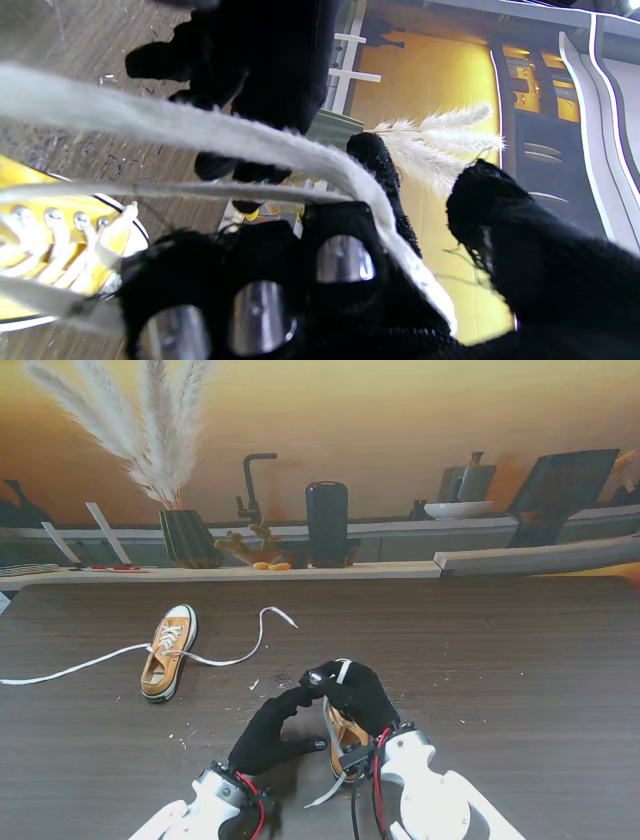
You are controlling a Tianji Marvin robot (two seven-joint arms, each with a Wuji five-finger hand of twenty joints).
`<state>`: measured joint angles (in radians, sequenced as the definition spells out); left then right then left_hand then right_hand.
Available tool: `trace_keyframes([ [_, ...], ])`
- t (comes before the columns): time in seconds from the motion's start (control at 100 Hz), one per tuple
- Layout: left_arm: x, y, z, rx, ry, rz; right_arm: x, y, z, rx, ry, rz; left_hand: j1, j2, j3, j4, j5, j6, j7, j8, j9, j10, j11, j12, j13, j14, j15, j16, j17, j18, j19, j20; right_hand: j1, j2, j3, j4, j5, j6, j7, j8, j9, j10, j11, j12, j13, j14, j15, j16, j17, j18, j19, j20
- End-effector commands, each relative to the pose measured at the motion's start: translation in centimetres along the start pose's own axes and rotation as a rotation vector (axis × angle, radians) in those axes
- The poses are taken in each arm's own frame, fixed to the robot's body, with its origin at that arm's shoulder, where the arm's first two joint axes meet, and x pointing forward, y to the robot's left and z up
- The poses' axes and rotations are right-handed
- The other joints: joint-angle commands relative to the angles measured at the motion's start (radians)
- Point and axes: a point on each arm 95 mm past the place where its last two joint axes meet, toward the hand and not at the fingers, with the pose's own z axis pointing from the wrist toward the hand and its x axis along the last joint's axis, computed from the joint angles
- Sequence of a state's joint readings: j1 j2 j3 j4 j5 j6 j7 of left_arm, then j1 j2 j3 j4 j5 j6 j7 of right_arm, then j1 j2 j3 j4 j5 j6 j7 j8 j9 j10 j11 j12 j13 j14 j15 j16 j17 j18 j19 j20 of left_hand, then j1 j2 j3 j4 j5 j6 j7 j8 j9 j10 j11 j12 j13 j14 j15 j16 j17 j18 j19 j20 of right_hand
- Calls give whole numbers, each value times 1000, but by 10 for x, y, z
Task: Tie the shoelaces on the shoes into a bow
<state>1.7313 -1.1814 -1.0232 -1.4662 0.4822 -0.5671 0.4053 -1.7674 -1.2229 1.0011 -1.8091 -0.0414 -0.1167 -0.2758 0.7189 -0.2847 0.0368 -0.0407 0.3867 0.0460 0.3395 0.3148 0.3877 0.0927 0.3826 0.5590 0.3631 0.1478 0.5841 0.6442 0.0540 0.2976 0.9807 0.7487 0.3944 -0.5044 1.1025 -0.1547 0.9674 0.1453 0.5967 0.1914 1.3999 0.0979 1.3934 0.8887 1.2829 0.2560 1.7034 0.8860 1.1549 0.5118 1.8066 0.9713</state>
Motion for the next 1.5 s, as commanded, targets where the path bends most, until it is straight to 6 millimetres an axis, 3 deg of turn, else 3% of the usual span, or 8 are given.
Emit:
trace_keyframes([
  [0.0, 3, 4, 4, -23, 13, 14, 0, -2, 0, 20, -6, -7, 24, 22, -23, 16, 23, 18, -11, -17, -6, -17, -12, 11, -13, -23, 10, 34, -4, -97, 11, 22, -25, 15, -21, 14, 4, -19, -10, 24, 51, 11, 34, 9, 15, 18, 61, 3, 25, -25, 287, -9],
  [0.3, 0, 12, 10, -55, -11, 8, 1, -7, 0, 34, -9, -7, 28, 23, 10, 22, 112, -6, 79, 35, 71, -12, 19, 35, 21, -14, 38, 43, 15, -86, 48, 24, -23, 16, -23, 13, 3, -18, -10, 25, 51, 11, 33, 10, 15, 18, 60, 2, 25, -25, 287, -12],
  [0.82, 1, 19, 27, 2, -19, 9, 2, -10, -3, 71, -3, -22, 48, -86, 111, 27, 298, -248, 828, 411, 247, -22, 96, 86, 101, 4, 85, 45, 71, -61, 136, 13, -22, 21, -27, 13, 5, -19, -7, 25, 51, 10, 37, 15, 15, 13, 68, 3, 26, -27, 287, 3],
  [1.0, 0, 20, 31, 19, -43, -12, 1, -10, -4, 79, -4, -23, -4, -121, 253, 33, 382, -210, 944, 524, 315, -24, 148, 125, 128, 12, 102, 42, 87, -50, 170, -3, -20, 25, -30, 13, 4, -20, -8, 25, 51, 10, 37, 15, 15, 13, 68, 3, 25, -27, 287, 1],
  [1.2, -2, 23, 31, 48, -98, 9, -3, -10, -6, 76, -12, -25, -63, -145, 431, 105, 487, -115, 1017, 638, 383, -14, 205, 172, 157, 33, 105, 33, 105, -29, 185, -14, -18, 26, -31, 13, 3, -20, -9, 26, 51, 11, 34, 15, 15, 14, 64, 1, 25, -25, 287, -4],
  [1.25, -1, 24, 32, 76, -121, 6, -4, -10, -6, 74, -13, -25, -54, -143, 434, 99, 526, -89, 1011, 636, 399, -5, 203, 167, 164, 45, 105, 30, 108, -20, 188, -15, -16, 25, -30, 14, 3, -19, -9, 26, 51, 11, 33, 14, 15, 14, 63, 0, 25, -25, 287, -5],
  [1.36, 1, 26, 35, 154, -181, -36, -4, -9, -6, 71, -14, -24, -23, -94, 392, 26, 596, -71, 900, 544, 428, 27, 173, 122, 170, 73, 114, 25, 109, -5, 210, -21, -16, 25, -31, 13, 2, -19, -9, 26, 51, 11, 31, 14, 15, 15, 61, -1, 25, -24, 287, -10],
  [1.49, 5, 25, 37, 208, -227, -128, -4, -9, -7, 71, -14, -23, 3, -4, 358, 8, 613, -65, 797, 457, 417, 44, 142, 82, 144, 86, 97, 11, 86, -1, 201, -36, -16, 25, -31, 13, 3, -21, -9, 26, 51, 11, 30, 14, 15, 16, 59, -2, 24, -23, 287, -15],
])
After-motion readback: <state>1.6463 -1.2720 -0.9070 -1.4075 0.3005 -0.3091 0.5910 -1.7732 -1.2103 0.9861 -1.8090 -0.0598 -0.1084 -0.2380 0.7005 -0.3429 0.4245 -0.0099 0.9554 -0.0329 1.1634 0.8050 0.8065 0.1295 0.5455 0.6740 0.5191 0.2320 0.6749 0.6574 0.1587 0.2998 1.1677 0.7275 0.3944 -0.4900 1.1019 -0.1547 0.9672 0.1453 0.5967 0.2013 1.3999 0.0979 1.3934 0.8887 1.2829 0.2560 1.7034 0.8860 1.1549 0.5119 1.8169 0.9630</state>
